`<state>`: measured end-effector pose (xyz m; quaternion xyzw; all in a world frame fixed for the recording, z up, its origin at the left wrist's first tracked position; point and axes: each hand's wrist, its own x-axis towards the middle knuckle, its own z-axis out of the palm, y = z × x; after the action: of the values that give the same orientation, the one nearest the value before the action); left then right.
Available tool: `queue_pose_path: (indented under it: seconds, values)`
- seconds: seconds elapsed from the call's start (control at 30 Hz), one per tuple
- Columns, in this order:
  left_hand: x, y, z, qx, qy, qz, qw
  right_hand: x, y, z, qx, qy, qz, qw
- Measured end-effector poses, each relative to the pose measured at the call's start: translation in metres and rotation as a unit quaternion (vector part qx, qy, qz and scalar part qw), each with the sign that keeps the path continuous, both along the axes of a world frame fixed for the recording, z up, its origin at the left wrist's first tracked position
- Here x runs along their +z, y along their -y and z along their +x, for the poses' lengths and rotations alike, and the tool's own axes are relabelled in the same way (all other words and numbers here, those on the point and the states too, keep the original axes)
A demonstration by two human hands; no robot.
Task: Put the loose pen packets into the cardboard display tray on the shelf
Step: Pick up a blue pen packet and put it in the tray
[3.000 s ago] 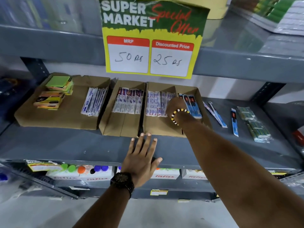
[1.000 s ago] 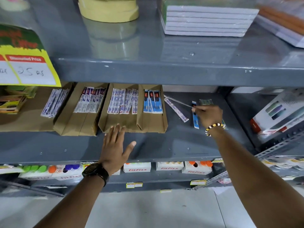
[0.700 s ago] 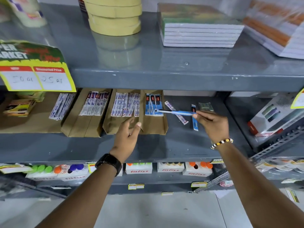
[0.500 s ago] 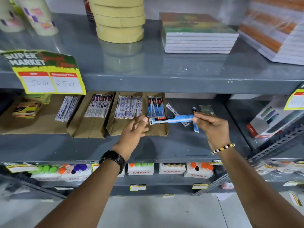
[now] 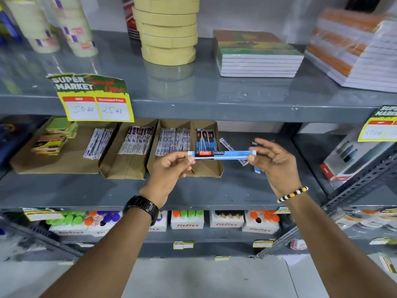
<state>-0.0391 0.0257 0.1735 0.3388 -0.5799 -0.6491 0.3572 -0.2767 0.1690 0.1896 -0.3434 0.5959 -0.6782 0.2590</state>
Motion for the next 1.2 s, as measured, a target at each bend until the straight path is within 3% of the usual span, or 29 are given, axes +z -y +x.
queue_pose_path:
  seconds: [0.23, 0.6, 0.73, 0.83, 0.9, 0.97, 1.07, 1.2]
  values:
    - [0.006, -0.002, 0.015, 0.007, -0.027, -0.003, 1.000, 0.011, -0.006, 0.011, 0.029, -0.052, 0.036, 0.998]
    - [0.003, -0.002, 0.019, 0.016, -0.007, -0.003, 1.000, 0.007, -0.006, 0.008, 0.057, -0.264, 0.169, 0.948]
    - [-0.004, 0.001, 0.014, -0.004, -0.006, -0.014, 1.000, -0.007, -0.003, 0.010, 0.072, -0.251, 0.206, 0.943]
    - [-0.021, 0.009, 0.009, -0.023, 0.020, -0.034, 0.999, -0.019, 0.003, 0.012, 0.045, -0.159, 0.198, 0.966]
    - [-0.041, 0.015, 0.011, -0.033, 0.081, -0.086, 0.992, -0.029, 0.009, 0.014, 0.016, -0.098, 0.191, 0.977]
    - [-0.071, 0.021, 0.017, -0.042, 0.191, -0.180, 0.964, -0.039, 0.018, 0.017, -0.019, -0.043, 0.188, 0.981]
    - [-0.117, 0.029, 0.025, -0.054, 0.348, -0.341, 0.872, -0.051, 0.040, 0.022, -0.064, 0.044, 0.168, 0.983]
    - [-0.151, 0.034, 0.023, -0.068, 0.432, -0.435, 0.787, -0.062, 0.078, 0.027, -0.087, 0.079, 0.171, 0.978]
